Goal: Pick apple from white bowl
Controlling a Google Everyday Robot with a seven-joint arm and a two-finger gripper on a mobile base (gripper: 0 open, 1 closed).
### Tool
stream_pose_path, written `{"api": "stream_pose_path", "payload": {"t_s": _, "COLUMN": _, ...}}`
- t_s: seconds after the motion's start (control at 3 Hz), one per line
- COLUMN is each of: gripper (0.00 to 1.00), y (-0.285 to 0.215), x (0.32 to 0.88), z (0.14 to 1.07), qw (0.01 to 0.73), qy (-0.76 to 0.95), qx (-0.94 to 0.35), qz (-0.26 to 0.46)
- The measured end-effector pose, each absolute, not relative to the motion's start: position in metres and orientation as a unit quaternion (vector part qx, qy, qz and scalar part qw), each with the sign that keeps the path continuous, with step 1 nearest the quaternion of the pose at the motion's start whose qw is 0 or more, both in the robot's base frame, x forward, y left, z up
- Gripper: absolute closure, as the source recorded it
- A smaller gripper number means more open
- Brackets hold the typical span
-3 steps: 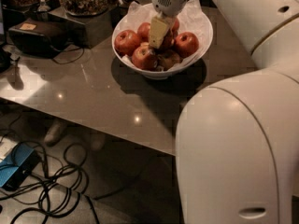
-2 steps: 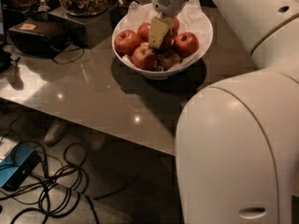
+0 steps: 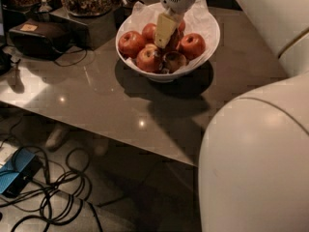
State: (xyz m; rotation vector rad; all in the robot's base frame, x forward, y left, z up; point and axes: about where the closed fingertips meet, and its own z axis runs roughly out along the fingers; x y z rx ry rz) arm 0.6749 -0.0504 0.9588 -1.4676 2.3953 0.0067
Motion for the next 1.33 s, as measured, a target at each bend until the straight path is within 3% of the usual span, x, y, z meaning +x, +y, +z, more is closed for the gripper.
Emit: {"api": "stream_pose_path", "payload": {"t_s": 1.33, "gripper": 1.00, "y": -0.023, "x": 0.657, "z": 1.016, "qw": 0.210, "qy": 0.811, "qx": -0.546, "qz": 0.017}}
